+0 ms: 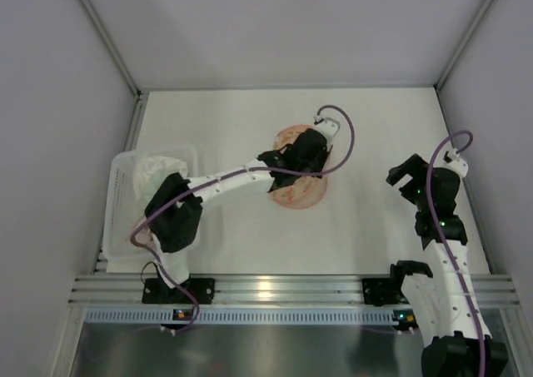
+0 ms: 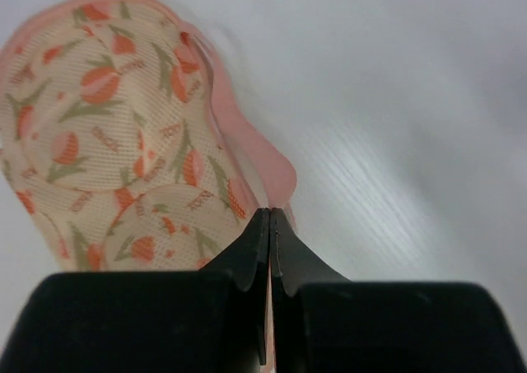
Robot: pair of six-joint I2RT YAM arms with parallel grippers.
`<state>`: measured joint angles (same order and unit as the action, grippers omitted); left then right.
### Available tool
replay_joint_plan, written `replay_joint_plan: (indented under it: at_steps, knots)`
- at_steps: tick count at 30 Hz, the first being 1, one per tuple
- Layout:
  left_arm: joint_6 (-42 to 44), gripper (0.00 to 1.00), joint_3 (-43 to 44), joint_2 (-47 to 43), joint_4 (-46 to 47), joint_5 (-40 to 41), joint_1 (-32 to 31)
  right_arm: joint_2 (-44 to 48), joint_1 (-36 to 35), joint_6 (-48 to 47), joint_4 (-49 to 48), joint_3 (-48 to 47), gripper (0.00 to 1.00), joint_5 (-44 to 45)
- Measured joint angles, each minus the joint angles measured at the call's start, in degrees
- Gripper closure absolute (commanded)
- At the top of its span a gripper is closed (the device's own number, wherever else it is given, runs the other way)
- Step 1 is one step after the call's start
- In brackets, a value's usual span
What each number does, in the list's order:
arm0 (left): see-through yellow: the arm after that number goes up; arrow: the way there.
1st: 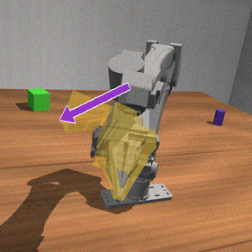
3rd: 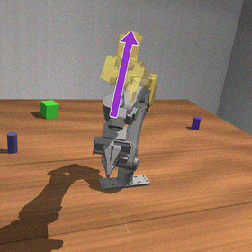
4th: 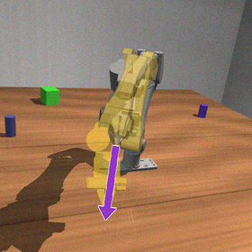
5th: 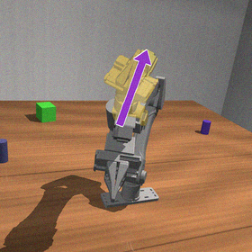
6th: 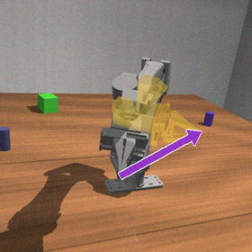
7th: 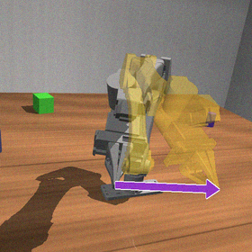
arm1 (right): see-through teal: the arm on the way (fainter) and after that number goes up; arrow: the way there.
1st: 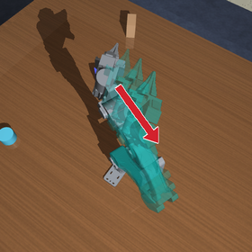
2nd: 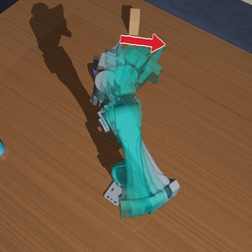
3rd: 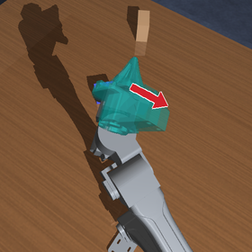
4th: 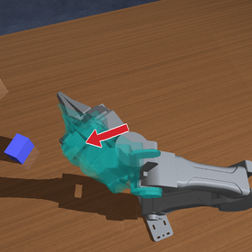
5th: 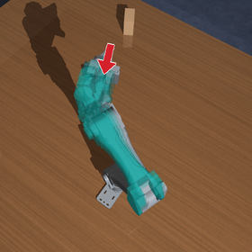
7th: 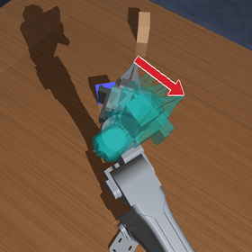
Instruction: Place the bra in the laundry bag and zip it closed
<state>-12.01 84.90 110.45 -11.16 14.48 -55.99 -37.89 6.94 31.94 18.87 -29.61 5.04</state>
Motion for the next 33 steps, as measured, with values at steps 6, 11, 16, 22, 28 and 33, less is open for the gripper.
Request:
replay_joint_plan:
  at_steps: [6, 11, 16, 22, 28, 33]
  knots:
    - [-9.62, 1.0, -11.32, -19.65, 8.85, -8.63, 13.75, 2.05, 0.0, -2.1, -3.78, 0.72, 0.01, -9.03]
    - [-20.96, 1.0, -29.31, -35.01, 17.75, -6.8, 27.26, 0.24, -0.07, -2.95, -7.32, 0.74, 0.01, -15.37]
    - [-30.8, 1.0, -43.91, -41.57, 19.19, -1.79, 30.62, -5.27, -2.14, -3.78, -9.01, 0.7, 0.01, -18.23]
    - [-38.12, 1.0, -53.66, -42.99, 18.08, 1.88, 30.84, -9.11, -8.76, -4.5, -9.03, 0.2, 0.01, -17.0]
    - [-37.2, 0.32, -52.37, -43.06, 14.8, 2.08, 30.84, -14.29, -15.82, -5.35, -9.4, -3.8, 0.01, -14.88]
    - [-31.47, 0.25, -41.81, -42.38, 6.54, 2.01, 30.82, -19.19, -18.67, -5.92, -9.42, -8.35, 0.01, -13.64]
